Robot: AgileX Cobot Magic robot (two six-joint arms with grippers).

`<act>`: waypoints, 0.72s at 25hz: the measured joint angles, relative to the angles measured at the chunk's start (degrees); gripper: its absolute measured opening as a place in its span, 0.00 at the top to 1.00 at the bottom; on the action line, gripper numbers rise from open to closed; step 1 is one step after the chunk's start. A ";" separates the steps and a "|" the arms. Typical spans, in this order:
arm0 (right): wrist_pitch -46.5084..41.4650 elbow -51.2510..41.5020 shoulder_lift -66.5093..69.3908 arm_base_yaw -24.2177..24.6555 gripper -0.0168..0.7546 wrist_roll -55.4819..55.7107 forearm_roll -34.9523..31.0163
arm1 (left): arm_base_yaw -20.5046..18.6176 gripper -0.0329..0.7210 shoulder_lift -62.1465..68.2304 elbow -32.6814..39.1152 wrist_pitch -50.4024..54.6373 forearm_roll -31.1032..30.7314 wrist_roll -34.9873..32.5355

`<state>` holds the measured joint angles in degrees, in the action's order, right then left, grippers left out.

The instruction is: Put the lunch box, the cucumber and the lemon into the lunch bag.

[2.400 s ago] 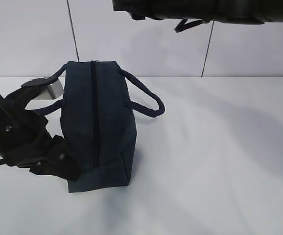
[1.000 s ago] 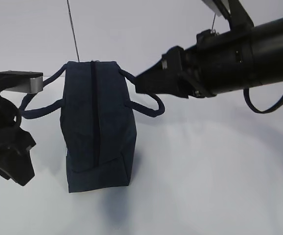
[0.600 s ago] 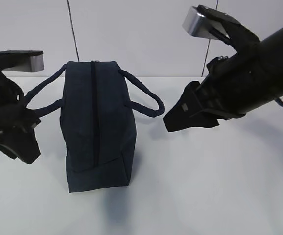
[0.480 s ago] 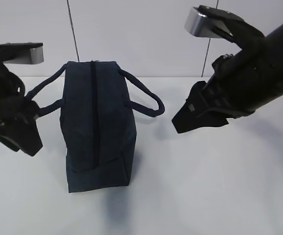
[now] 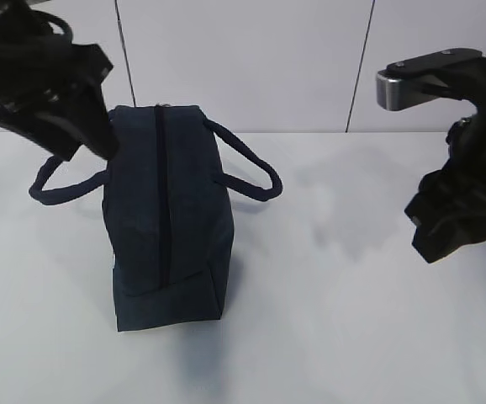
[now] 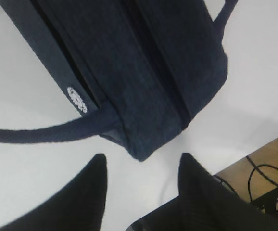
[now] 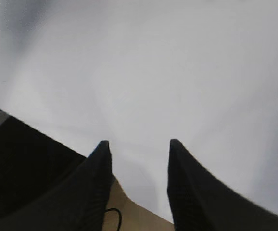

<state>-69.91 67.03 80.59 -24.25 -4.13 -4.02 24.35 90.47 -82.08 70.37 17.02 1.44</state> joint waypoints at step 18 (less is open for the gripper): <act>-0.22 0.00 -0.99 0.00 0.47 4.64 9.70 | -2.84 0.36 14.88 -15.46 0.20 -3.21 12.58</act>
<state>-70.13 67.03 79.60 -24.25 0.51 5.68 21.51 105.35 -97.54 70.58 13.82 14.03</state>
